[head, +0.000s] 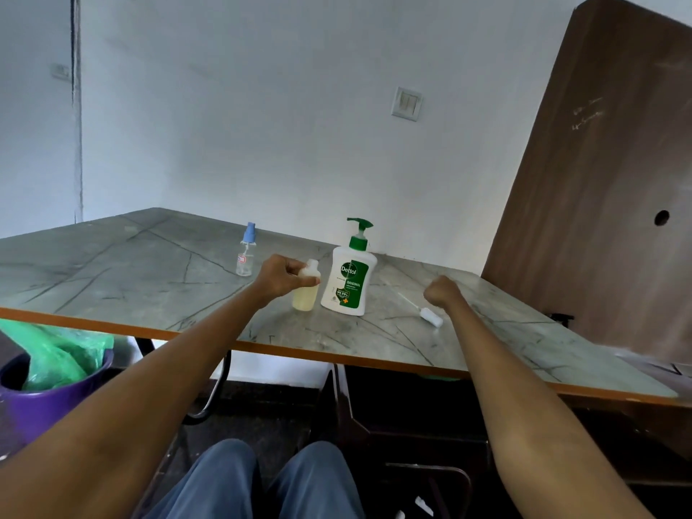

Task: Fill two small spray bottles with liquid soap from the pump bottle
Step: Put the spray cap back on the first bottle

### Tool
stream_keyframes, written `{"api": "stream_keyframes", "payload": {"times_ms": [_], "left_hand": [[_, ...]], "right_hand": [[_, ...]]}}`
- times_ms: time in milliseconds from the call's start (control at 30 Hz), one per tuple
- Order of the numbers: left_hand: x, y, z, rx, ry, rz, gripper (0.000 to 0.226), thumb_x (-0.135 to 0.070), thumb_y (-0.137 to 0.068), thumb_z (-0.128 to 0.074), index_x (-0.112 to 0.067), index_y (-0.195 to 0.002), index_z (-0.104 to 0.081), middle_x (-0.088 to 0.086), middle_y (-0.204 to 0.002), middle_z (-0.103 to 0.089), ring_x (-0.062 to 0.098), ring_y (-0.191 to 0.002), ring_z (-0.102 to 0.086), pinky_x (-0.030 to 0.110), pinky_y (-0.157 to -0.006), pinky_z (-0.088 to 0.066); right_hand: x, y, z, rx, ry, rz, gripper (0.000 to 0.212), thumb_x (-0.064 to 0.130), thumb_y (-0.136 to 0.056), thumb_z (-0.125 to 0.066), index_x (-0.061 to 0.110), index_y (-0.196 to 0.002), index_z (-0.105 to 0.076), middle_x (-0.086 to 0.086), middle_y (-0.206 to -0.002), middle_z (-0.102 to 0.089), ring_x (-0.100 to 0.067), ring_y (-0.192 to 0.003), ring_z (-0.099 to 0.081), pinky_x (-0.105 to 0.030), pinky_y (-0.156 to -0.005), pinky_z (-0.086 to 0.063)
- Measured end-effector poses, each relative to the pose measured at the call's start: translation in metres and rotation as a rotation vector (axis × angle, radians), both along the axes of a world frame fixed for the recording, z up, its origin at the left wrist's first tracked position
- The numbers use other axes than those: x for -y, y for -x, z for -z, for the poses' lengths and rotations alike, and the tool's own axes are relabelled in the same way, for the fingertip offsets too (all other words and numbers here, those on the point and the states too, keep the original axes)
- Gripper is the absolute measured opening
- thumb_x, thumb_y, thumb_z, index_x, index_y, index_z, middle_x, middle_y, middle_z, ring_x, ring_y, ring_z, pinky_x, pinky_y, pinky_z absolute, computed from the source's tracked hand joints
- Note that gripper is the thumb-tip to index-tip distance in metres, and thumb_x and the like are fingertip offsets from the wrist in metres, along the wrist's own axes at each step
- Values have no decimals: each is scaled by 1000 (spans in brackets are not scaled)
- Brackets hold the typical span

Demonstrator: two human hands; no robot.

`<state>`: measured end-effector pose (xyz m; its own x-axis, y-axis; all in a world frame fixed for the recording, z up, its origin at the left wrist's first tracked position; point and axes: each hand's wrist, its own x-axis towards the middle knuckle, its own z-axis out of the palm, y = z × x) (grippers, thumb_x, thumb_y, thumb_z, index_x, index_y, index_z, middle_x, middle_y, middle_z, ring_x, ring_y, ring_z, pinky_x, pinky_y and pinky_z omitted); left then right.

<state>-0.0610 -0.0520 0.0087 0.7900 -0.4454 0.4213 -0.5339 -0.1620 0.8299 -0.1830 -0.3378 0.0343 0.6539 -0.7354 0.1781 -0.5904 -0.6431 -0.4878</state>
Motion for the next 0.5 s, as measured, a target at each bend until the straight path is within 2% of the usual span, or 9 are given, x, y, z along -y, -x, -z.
{"api": "stream_keyframes", "payload": {"times_ms": [67, 133, 267, 333, 400, 500], "left_hand": [[0, 2, 1, 9, 2, -11, 41, -19, -69, -80, 4, -101, -69, 8, -84, -64, 17, -78, -54, 18, -62, -38], [1, 3, 3, 15, 0, -36, 43, -19, -69, -79, 4, -103, -68, 8, -87, -64, 17, -80, -54, 16, -60, -37], [3, 3, 5, 27, -20, -61, 46, -18, -71, -78, 5, -108, -66, 15, -100, -67, 17, -84, -54, 16, -61, -39], [3, 4, 5, 40, -47, -69, 47, -18, -71, -78, 5, -109, -65, 17, -104, -68, 18, -85, -55, 20, -66, -42], [2, 3, 5, 43, -67, -73, 49, -17, -71, -78, 5, -112, -64, 18, -109, -66, 20, -89, -56, 30, -78, -46], [2, 5, 10, 22, -93, -84, 48, -17, -73, -76, 6, -112, -62, 19, -116, -64, 24, -97, -59, 33, -86, -47]], "right_hand": [[7, 1, 11, -104, 31, 16, 23, 7, -82, -49, 8, -61, -39, -4, -67, -44, -17, -58, -44, -22, -51, -33], [10, 0, 17, -130, 49, 1, 21, 9, -79, -57, 7, -62, -44, -5, -68, -49, -19, -62, -50, -20, -49, -33], [12, 0, 25, -107, 77, -26, 7, 9, -79, -61, 4, -84, -59, -10, -86, -59, -25, -80, -59, -20, -56, -37], [13, 1, 29, -86, 83, -9, 11, 9, -78, -61, 5, -89, -60, -9, -91, -61, -26, -86, -61, -22, -63, -42], [14, 1, 33, -74, 91, 25, 21, 15, -78, -64, 7, -97, -60, -8, -99, -62, -26, -94, -61, -27, -76, -47], [15, 2, 37, -101, 139, 82, 26, 22, -82, -64, 7, -102, -58, -9, -103, -61, -27, -99, -61, -30, -75, -45]]}}
